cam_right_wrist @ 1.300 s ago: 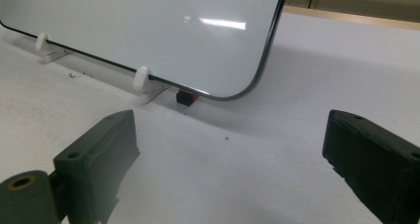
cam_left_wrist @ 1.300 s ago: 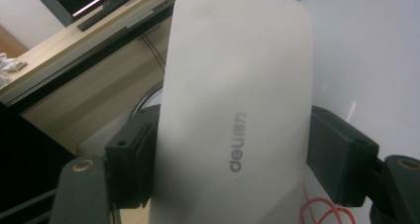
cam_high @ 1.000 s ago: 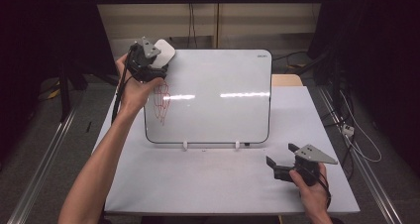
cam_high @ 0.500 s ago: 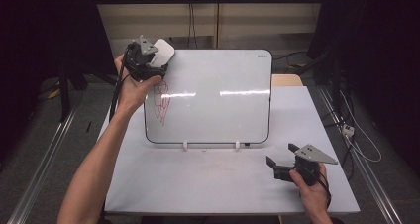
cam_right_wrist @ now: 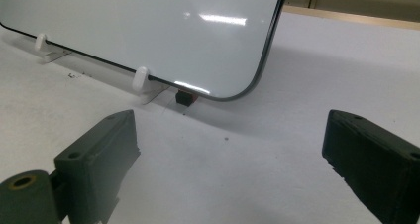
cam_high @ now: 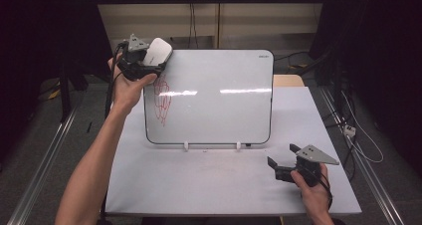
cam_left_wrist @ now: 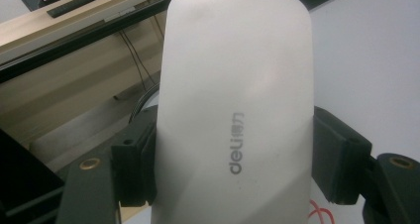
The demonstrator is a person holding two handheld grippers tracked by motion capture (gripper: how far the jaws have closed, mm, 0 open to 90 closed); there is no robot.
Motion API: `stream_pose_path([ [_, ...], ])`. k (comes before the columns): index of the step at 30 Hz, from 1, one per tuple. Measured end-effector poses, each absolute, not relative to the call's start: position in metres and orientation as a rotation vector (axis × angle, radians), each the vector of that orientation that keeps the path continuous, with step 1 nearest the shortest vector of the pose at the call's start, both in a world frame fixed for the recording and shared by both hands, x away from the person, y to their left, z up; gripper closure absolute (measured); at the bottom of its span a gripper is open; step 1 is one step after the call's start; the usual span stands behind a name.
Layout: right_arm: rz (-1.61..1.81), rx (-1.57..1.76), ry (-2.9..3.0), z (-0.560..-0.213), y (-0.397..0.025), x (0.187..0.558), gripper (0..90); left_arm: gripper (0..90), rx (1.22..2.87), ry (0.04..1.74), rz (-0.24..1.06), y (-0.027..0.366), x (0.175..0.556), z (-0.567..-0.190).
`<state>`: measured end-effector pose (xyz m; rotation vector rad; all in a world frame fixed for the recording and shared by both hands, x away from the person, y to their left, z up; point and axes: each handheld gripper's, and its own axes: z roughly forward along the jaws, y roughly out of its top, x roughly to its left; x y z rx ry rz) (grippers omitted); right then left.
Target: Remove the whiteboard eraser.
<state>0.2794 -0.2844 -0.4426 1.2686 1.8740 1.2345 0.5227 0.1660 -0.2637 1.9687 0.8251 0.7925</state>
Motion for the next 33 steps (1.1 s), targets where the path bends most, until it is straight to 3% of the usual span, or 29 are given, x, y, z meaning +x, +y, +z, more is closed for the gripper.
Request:
stream_pose_path([
  [33, 1.234, 1.277, 1.879, -0.444, -0.282, 0.282, 7.0, 30.8, 1.888, 0.798, 0.788, 0.179, 0.479, -0.27],
])
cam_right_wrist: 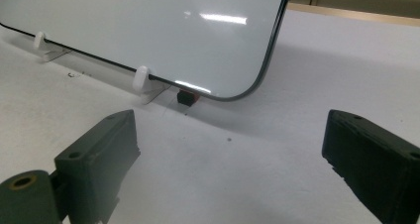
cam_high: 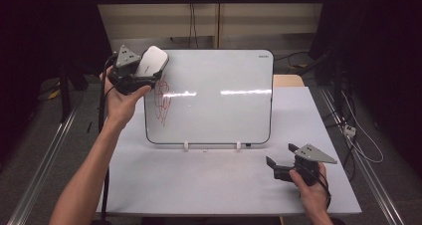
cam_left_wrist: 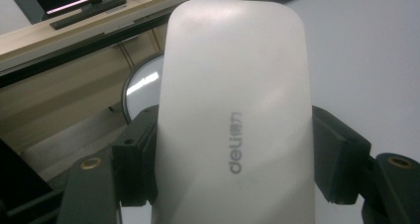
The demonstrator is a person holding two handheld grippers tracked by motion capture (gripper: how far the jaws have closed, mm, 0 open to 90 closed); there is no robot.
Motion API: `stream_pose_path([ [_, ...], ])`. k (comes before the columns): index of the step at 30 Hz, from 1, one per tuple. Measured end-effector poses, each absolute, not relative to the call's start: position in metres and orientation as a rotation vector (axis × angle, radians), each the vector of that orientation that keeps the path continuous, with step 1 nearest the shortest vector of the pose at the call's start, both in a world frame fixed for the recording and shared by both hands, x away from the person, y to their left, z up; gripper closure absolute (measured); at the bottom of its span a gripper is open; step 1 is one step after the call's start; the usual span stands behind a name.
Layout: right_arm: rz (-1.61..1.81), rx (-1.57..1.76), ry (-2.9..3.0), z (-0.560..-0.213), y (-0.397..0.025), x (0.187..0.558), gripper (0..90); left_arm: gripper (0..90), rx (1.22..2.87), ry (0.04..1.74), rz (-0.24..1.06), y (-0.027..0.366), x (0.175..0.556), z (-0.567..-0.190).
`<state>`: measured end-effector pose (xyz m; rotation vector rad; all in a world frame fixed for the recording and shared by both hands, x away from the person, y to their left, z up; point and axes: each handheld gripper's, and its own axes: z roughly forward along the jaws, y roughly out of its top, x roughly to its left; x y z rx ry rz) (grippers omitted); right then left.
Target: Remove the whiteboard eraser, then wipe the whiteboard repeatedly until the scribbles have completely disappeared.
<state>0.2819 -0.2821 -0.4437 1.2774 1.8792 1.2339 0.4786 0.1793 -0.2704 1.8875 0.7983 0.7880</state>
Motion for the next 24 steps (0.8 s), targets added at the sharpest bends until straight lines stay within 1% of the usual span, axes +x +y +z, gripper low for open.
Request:
stream_pose_path([
  [4, 1.238, 1.276, 1.878, -0.444, -0.282, 0.281, 7.1, 30.8, 1.886, 0.786, 0.8, 0.179, 0.472, -0.273],
  [12, 1.24, 1.27, 1.878, -0.443, -0.282, 0.281, 7.1, 30.9, 1.857, 0.781, 0.776, 0.181, 0.461, -0.279],
  [16, 1.238, 1.278, 1.877, -0.443, -0.281, 0.283, 7.1, 30.9, 1.877, 0.774, 0.778, 0.178, 0.457, -0.283],
  [20, 1.233, 1.275, 1.883, -0.443, -0.279, 0.284, 7.2, 30.9, 1.91, 0.747, 0.806, 0.173, 0.455, -0.283],
  [24, 1.234, 1.268, 1.886, -0.443, -0.279, 0.284, 7.2, 30.9, 1.926, 0.751, 0.841, 0.171, 0.462, -0.285],
])
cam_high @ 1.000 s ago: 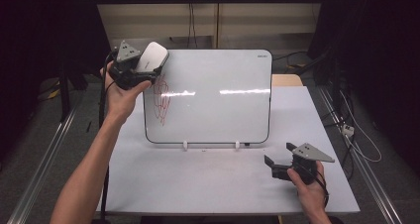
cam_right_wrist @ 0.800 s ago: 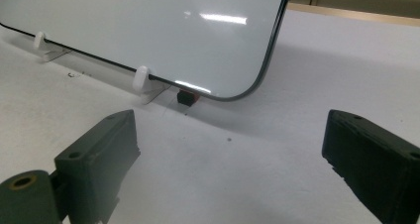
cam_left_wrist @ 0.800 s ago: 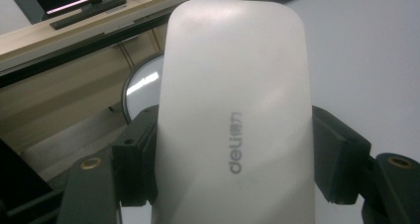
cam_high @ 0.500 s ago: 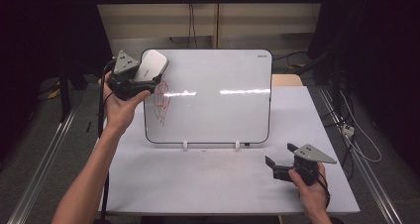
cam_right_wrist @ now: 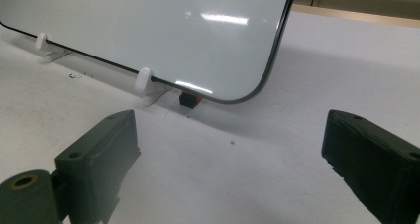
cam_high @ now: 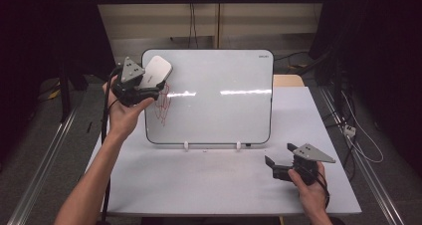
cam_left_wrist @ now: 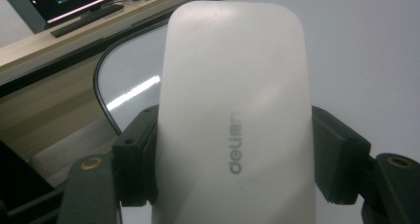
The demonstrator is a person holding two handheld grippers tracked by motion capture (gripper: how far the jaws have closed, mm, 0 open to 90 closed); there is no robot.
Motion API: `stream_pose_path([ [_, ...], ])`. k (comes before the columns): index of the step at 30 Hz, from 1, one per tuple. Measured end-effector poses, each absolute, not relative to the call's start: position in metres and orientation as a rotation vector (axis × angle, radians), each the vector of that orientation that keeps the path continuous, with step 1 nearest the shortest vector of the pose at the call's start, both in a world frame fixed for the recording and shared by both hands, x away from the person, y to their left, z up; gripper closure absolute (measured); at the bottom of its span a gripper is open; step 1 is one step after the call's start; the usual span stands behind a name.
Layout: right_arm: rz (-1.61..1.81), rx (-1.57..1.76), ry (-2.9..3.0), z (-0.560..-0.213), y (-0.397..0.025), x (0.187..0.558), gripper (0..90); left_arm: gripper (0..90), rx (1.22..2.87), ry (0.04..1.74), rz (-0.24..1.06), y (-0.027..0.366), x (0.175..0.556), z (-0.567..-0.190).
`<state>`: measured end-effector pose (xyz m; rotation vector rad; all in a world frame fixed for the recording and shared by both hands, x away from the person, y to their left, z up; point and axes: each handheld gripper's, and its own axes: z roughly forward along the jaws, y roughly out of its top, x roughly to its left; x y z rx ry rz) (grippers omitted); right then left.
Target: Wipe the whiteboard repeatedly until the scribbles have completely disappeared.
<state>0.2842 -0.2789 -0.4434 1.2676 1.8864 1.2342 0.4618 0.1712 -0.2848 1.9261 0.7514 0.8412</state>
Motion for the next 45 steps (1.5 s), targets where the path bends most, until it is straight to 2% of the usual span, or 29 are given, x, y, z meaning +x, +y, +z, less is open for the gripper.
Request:
stream_pose_path([
  [28, 1.244, 1.26, 1.892, -0.444, -0.281, 0.282, 7.3, 30.9, 1.949, 0.797, 0.887, 0.167, 0.502, -0.292],
  [41, 1.243, 1.258, 1.894, -0.443, -0.28, 0.282, 7.3, 30.0, 1.972, 0.805, 0.972, 0.157, 0.5, -0.295],
  [45, 1.245, 1.259, 1.894, -0.443, -0.281, 0.282, 7.3, 29.7, 1.978, 0.801, 0.957, 0.159, 0.5, -0.295],
])
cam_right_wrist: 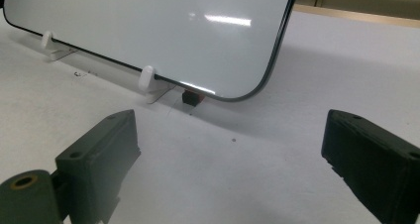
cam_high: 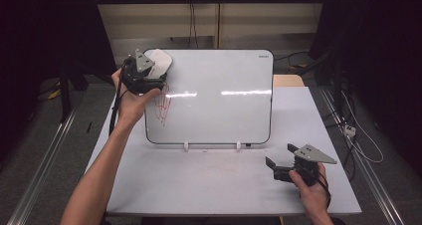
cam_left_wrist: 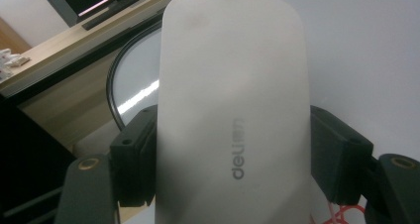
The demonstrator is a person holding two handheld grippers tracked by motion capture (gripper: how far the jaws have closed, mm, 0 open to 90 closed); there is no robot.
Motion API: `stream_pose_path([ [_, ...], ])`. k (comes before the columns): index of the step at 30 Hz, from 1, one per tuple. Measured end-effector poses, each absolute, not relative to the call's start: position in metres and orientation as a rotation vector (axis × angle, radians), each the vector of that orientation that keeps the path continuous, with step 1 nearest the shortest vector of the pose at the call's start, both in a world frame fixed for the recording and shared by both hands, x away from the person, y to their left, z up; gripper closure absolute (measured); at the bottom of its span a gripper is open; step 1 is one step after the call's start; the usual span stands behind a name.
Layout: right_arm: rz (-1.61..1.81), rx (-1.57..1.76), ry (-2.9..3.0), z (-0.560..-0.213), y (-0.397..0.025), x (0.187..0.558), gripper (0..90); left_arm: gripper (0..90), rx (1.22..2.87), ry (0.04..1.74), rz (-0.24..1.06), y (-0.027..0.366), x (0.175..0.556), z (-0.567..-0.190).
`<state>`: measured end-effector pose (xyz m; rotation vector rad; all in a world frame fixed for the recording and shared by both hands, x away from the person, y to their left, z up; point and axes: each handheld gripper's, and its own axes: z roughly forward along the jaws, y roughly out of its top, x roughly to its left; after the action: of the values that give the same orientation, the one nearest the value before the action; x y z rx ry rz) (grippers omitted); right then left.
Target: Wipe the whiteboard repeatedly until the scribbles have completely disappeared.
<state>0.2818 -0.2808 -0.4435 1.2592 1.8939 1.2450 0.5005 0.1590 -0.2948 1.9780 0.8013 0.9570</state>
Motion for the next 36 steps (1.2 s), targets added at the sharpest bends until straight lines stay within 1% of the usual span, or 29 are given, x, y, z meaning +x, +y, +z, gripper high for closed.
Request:
stream_pose_path([
  [5, 1.243, 1.257, 1.895, -0.4435, -0.2806, 0.2819, 7.3, 29.0, 1.938, 0.805, 0.933, 0.1596, 0.4984, -0.2925],
  [9, 1.243, 1.254, 1.898, -0.4436, -0.28, 0.282, 7.3, 29.9, 1.956, 0.803, 0.942, 0.1592, 0.4974, -0.2904],
  [15, 1.243, 1.254, 1.901, -0.4437, -0.2794, 0.2822, 7.3, 30.6, 1.995, 0.785, 0.99, 0.1559, 0.496, -0.2897],
  [27, 1.244, 1.255, 1.902, -0.4436, -0.2791, 0.2823, 7.3, 30.7, 2.001, 0.782, 0.978, 0.1559, 0.4951, -0.2918],
  [35, 1.241, 1.253, 1.902, -0.4433, -0.2786, 0.2824, 7.3, 30.7, 1.976, 0.796, 0.984, 0.153, 0.4936, -0.2951],
  [36, 1.241, 1.251, 1.902, -0.4433, -0.2786, 0.2824, 7.3, 30.7, 1.994, 0.79, 0.988, 0.1535, 0.493, -0.2946],
])
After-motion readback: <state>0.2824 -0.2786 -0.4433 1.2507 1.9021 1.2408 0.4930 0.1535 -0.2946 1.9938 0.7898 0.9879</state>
